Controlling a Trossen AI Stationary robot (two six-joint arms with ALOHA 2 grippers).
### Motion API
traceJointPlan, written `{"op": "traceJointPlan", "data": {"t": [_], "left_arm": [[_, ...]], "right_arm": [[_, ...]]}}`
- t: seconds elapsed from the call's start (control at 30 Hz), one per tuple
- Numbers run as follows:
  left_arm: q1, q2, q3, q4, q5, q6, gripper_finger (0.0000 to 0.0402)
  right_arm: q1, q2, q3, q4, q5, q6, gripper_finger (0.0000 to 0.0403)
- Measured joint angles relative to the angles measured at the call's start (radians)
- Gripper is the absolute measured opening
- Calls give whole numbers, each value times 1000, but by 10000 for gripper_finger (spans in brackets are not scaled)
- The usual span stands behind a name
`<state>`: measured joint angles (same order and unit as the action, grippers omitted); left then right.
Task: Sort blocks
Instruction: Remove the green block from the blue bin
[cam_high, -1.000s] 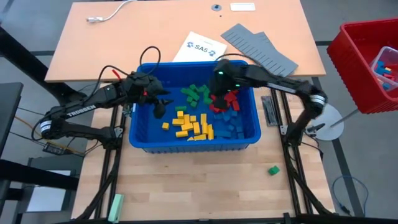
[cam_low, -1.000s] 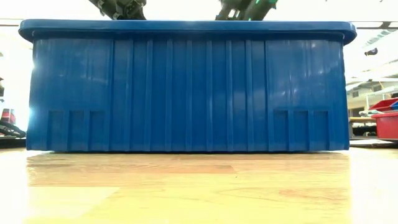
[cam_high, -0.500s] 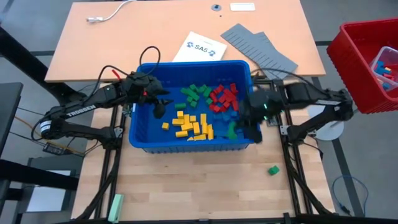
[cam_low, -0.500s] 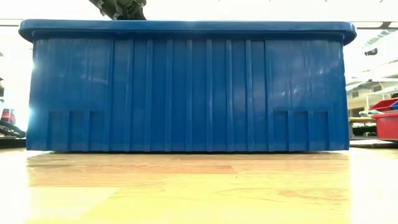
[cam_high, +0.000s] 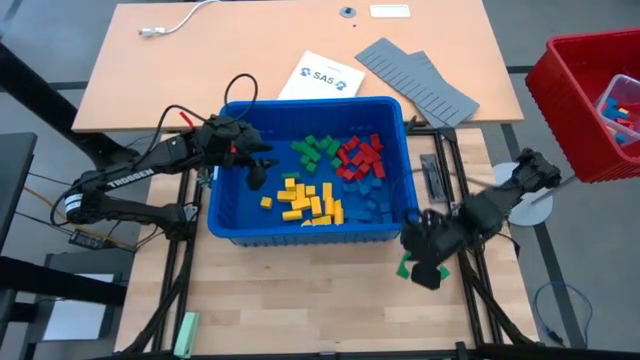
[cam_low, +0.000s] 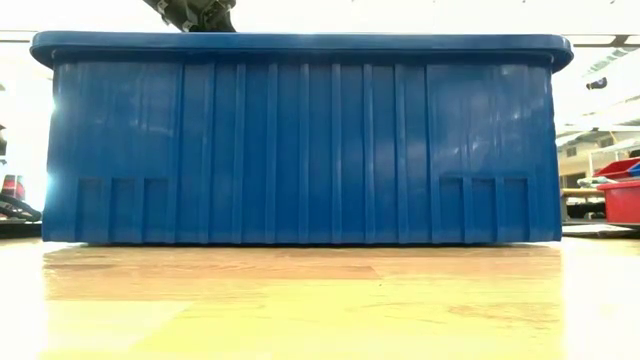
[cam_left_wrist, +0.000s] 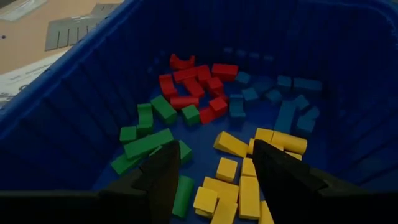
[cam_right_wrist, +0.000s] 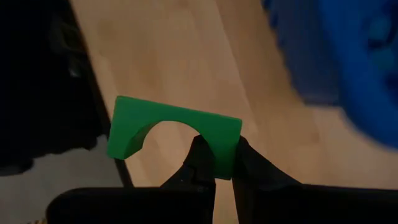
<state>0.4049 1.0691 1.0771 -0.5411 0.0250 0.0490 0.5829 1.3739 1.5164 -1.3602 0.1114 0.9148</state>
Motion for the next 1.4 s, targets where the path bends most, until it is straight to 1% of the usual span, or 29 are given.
{"op": "traceJointPlan", "data": {"t": [0.07, 0.2, 0.33, 0.4, 0.5, 0.67, 0.8, 0.87, 0.93, 1.0, 1.1, 1.17, 1.3, 1.33, 1.4], "left_arm": [[0, 0, 0, 0, 0, 1, 211], [0, 0, 0, -1, 0, 8, 211], [0, 0, 0, -1, 0, 28, 211], [0, 0, 0, -1, 1, 29, 211], [0, 0, 0, -1, 1, 29, 211], [0, 0, 0, 0, 3, 27, 211], [0, 0, 0, -3, 3, 26, 211], [0, 0, 0, -2, 3, 26, 211], [0, 0, 0, -3, 3, 26, 211], [0, 0, 0, -3, 3, 26, 211], [0, 0, 0, -3, 3, 25, 211], [0, 0, 0, -3, 3, 22, 211], [0, 0, 0, -4, 3, 20, 211], [0, 0, 0, -4, 3, 19, 211], [0, 0, 0, -4, 3, 18, 211]], "right_arm": [[40, 1, -68, 24, -2, 60, 21], [112, 1, -213, 126, -3, 152, 21], [154, 11, -364, 167, 61, 232, 22], [161, 21, -432, 183, 71, 246, 23], [163, 39, -531, 254, 72, 247, 24], [150, 49, -687, 439, 104, 272, 29], [147, 49, -787, 586, 105, 350, 46], [147, 49, -817, 633, 105, 358, 59], [150, 48, -820, 645, 100, 364, 75], [155, 47, -801, 618, 89, 367, 94], [163, 29, -725, 534, 68, 354, 125], [163, 11, -645, 443, 47, 316, 145], [146, -40, -432, 269, 32, 229, 176], [135, -50, -381, 243, 43, 207, 182], [102, -73, -275, 192, 126, 170, 192]]}}
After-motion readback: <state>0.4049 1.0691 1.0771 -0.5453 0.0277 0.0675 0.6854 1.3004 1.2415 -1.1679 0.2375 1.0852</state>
